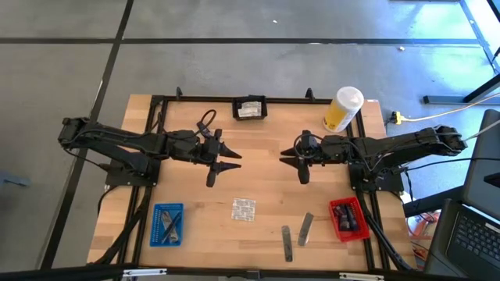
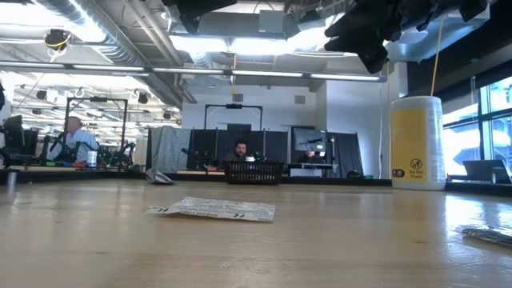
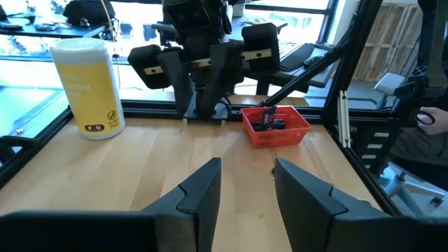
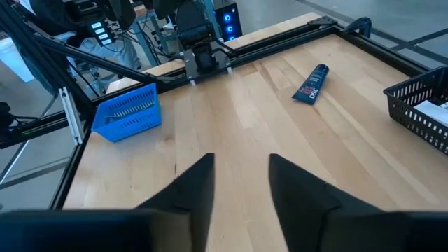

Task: Pick & Place Travel size toiletries
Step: Put the black comb into the blue bin

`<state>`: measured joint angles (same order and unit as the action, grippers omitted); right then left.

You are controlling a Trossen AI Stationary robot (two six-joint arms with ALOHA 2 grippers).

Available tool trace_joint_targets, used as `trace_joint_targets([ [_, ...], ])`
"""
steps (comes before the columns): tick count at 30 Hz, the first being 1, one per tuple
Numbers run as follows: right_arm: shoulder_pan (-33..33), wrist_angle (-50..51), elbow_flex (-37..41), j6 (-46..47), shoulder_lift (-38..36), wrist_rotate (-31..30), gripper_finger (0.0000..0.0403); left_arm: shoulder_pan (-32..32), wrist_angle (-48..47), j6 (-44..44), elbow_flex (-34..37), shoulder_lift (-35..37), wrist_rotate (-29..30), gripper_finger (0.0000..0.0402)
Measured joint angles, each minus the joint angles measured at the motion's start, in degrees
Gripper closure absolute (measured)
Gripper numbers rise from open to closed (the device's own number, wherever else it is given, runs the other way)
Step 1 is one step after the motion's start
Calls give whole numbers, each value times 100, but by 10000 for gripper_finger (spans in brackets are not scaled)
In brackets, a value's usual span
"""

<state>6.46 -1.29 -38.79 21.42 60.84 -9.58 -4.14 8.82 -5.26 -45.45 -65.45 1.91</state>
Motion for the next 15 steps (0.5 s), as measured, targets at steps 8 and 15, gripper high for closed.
trace_joint_targets([
  [8, 0, -1, 0, -21, 0, 2, 384, 0, 0, 0, 0, 0, 0, 272],
  [15, 0, -1, 0, 19, 0, -145, 368, 0, 0, 0, -2, 0, 0, 272],
])
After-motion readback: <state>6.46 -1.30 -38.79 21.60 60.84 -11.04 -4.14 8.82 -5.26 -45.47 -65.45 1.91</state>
